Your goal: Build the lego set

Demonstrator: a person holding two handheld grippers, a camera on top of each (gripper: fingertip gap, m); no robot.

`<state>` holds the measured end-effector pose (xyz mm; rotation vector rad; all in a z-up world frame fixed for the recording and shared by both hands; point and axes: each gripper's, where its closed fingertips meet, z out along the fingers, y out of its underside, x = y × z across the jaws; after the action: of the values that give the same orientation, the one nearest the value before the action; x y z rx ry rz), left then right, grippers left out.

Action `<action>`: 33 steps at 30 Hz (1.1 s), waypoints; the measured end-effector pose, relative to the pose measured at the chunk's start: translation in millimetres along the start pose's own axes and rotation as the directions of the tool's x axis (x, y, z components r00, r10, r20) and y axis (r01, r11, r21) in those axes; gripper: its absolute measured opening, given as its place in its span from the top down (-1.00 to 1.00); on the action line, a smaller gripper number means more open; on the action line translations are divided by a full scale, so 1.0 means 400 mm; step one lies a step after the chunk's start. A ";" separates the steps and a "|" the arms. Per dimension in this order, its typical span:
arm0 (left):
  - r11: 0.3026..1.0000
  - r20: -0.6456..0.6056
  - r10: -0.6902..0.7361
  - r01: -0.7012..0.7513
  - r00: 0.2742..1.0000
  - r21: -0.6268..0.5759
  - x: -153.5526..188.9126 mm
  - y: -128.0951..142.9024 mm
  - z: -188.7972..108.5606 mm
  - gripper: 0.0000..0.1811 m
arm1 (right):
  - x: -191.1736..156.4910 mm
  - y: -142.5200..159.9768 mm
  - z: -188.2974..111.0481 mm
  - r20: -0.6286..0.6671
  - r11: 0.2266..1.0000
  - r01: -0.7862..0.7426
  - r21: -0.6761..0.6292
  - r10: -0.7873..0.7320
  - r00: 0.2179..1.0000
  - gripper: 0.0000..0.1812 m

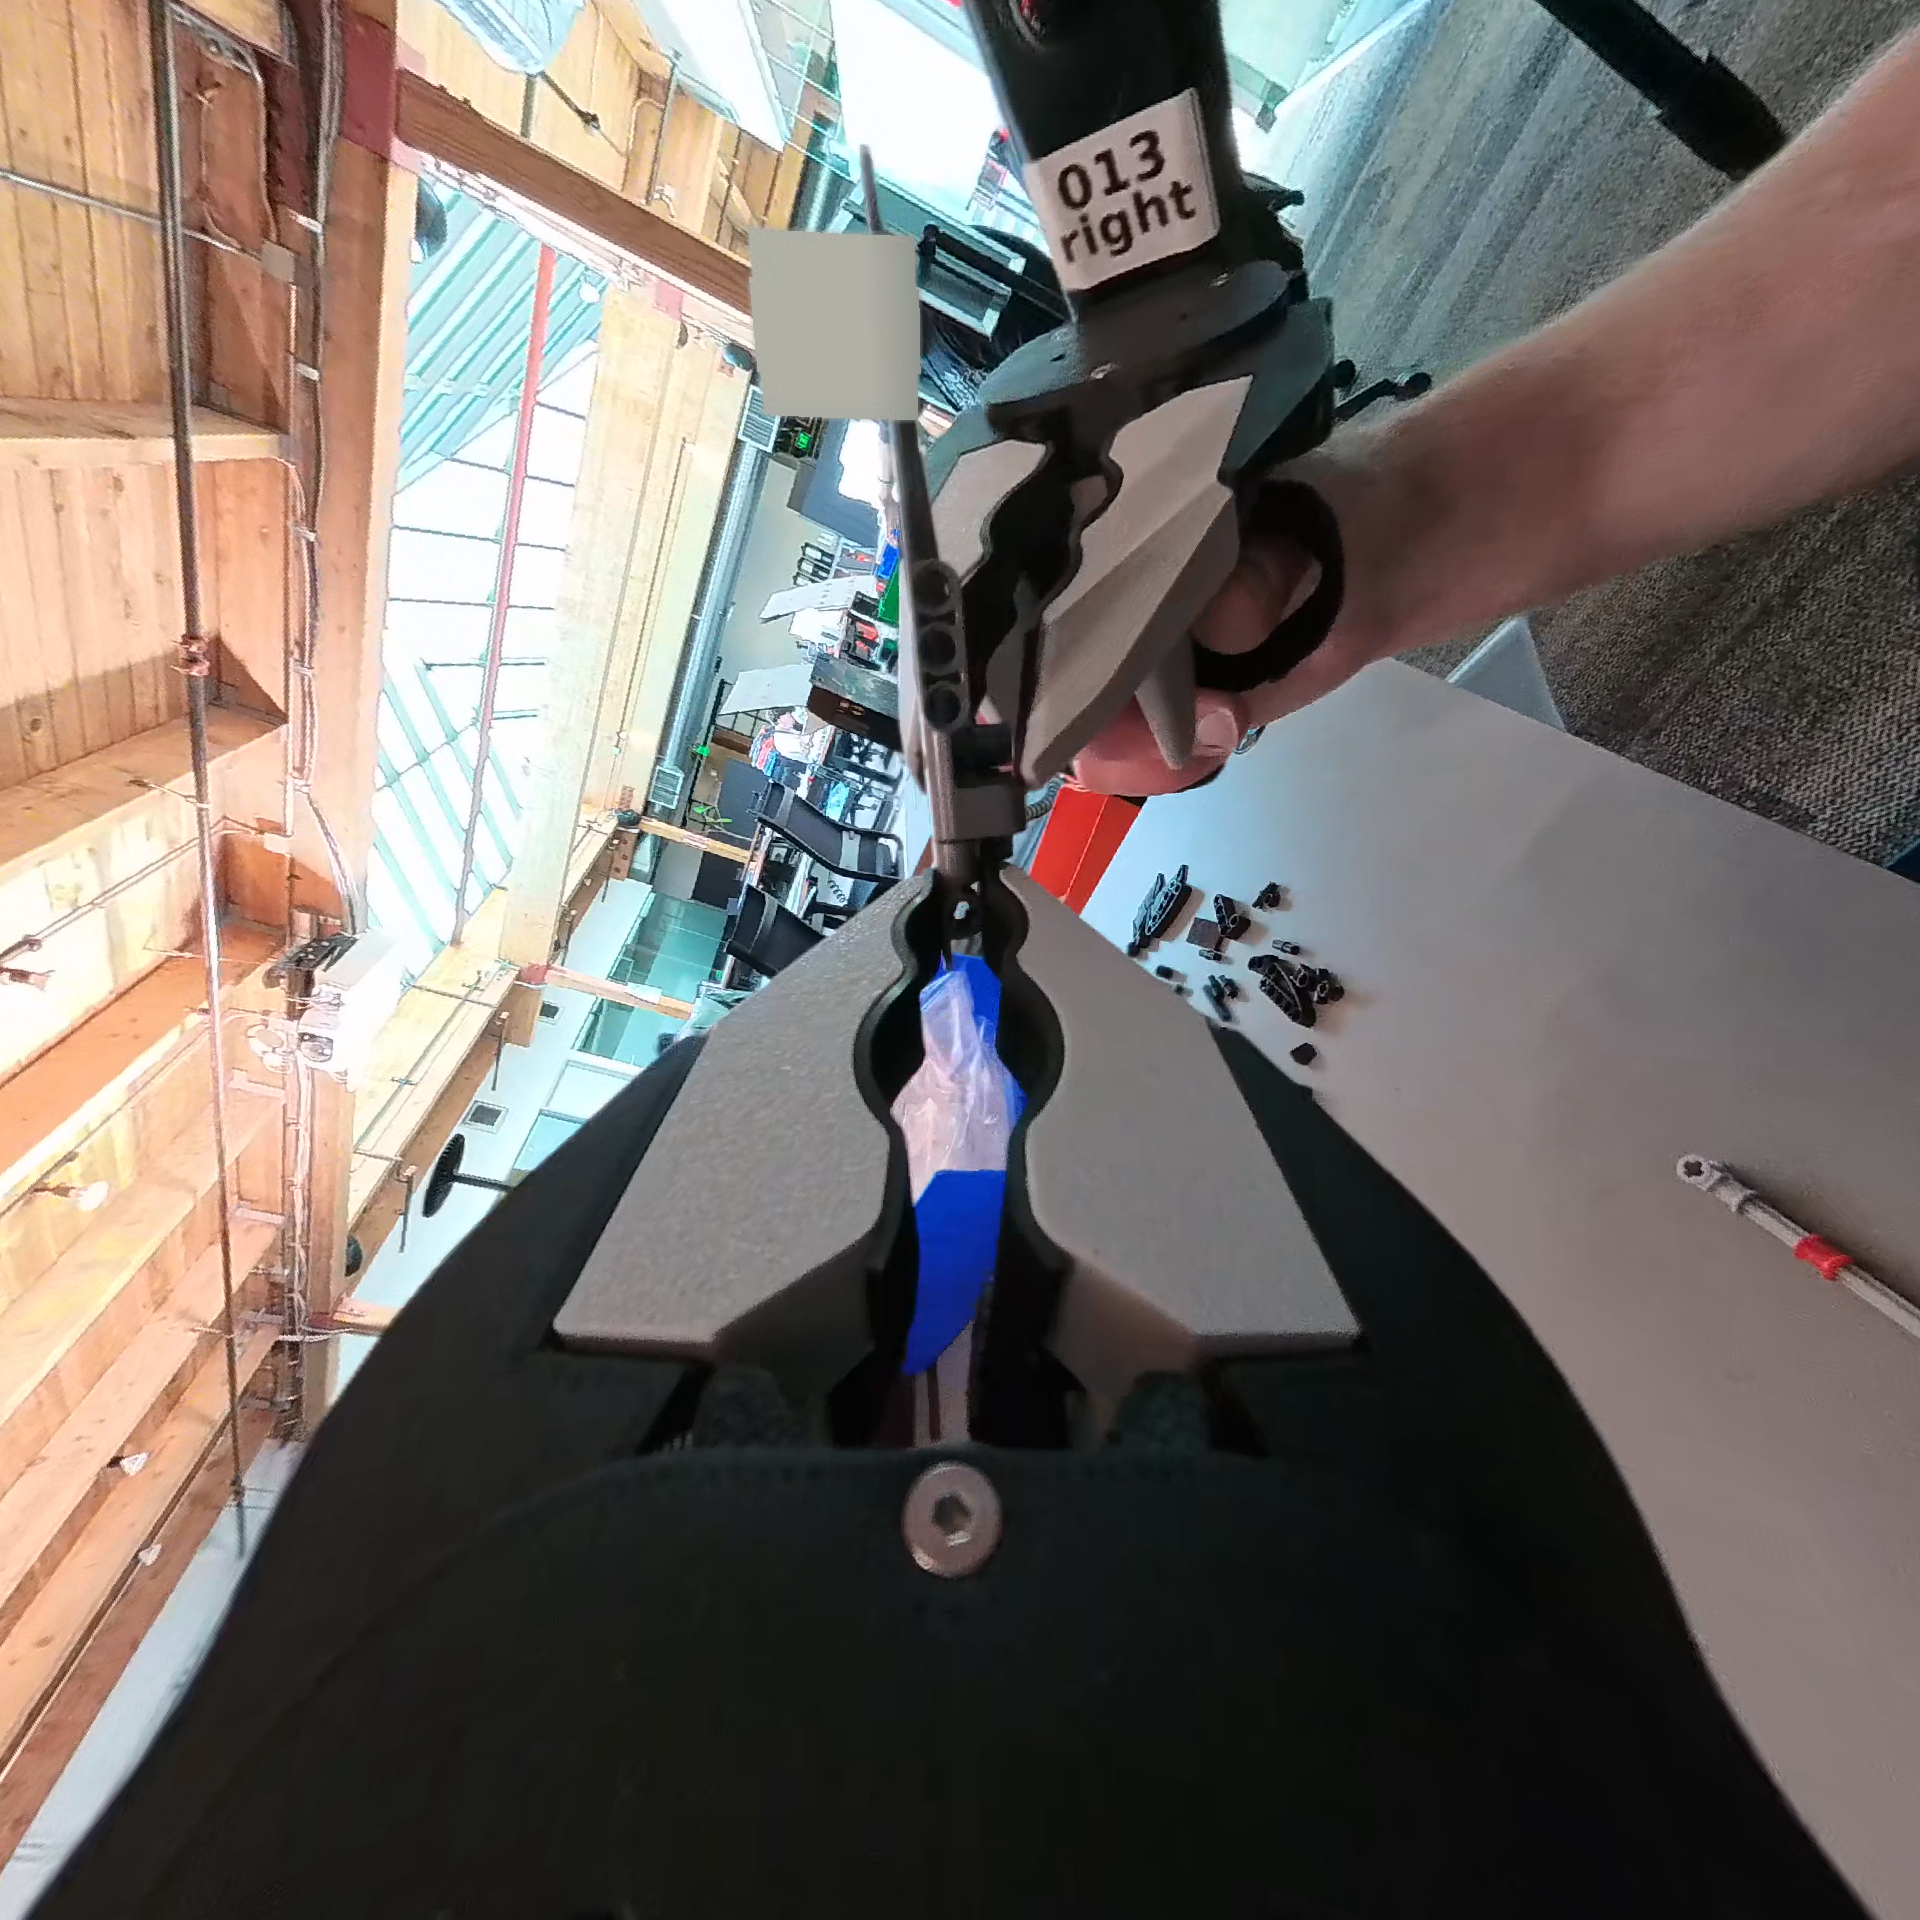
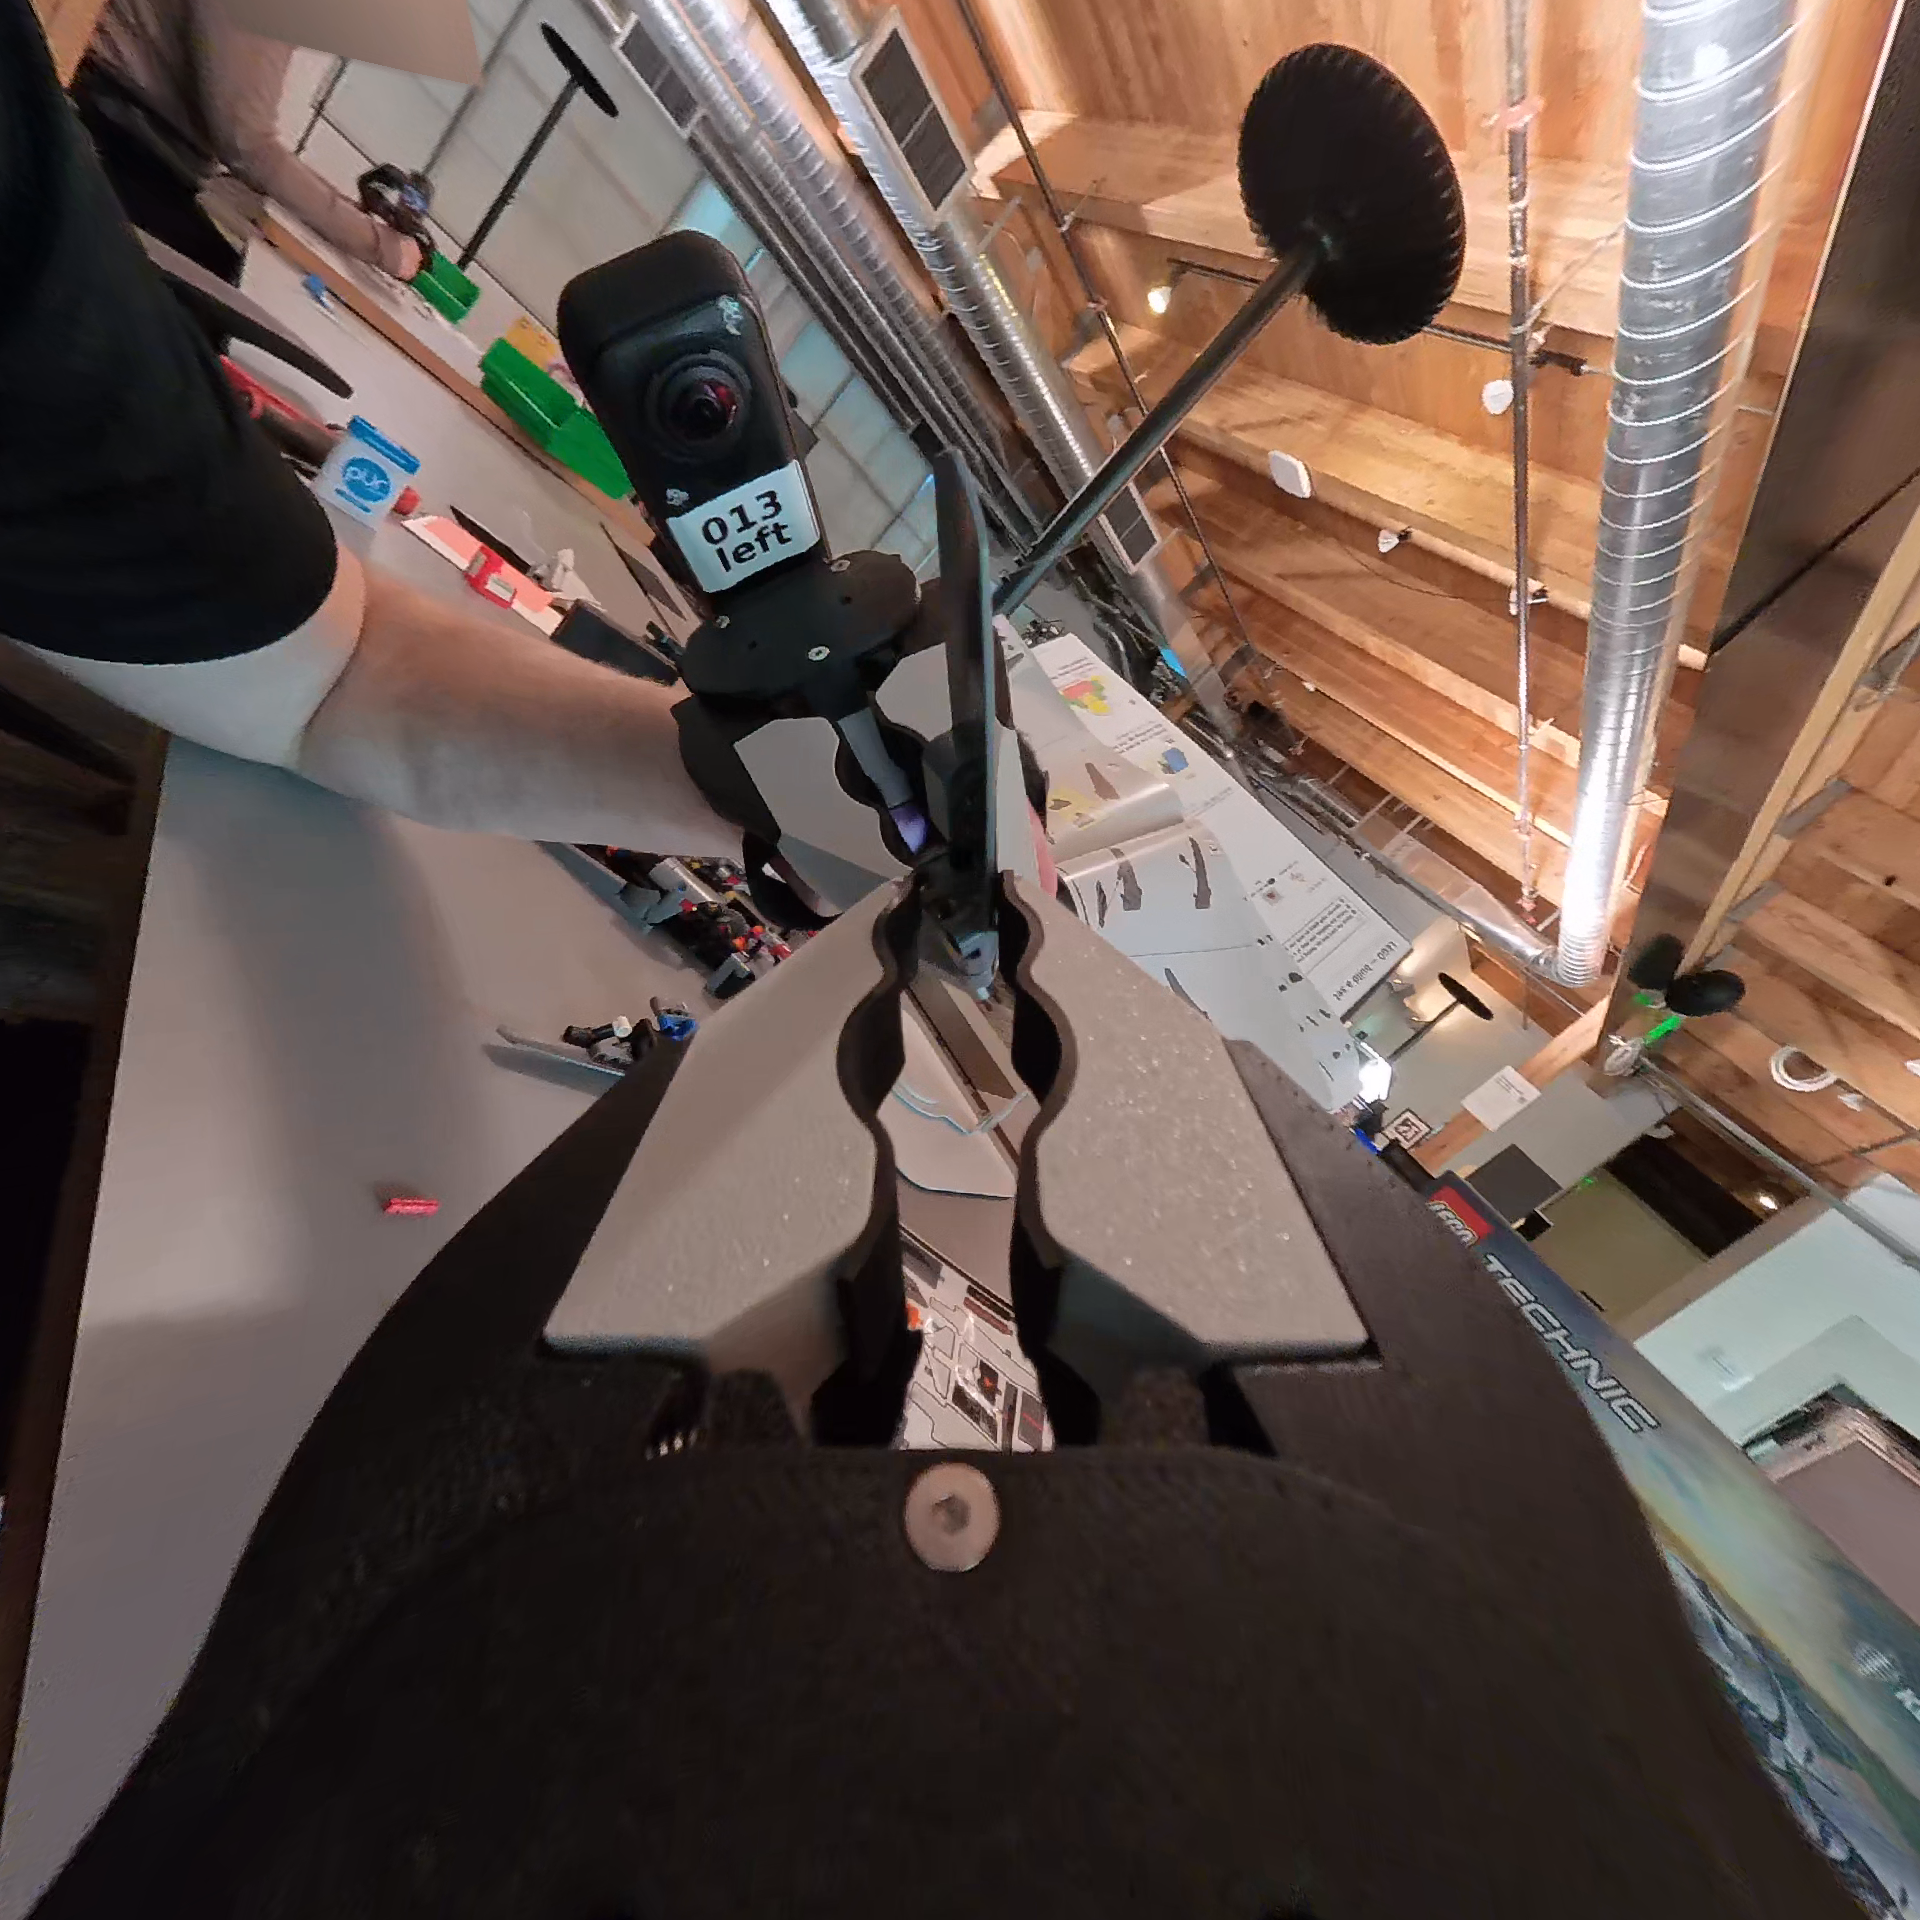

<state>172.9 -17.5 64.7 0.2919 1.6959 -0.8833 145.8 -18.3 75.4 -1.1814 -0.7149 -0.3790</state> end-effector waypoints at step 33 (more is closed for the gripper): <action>0.968 0.018 0.227 -0.223 0.974 -0.114 0.012 0.019 0.009 0.97 | -0.007 0.030 -0.018 0.036 0.990 0.101 -0.099 -0.097 0.995 0.77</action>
<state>178.5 -16.1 57.0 0.3847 1.6391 -0.6201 153.3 -21.1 63.6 -1.2518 -0.7913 -0.4849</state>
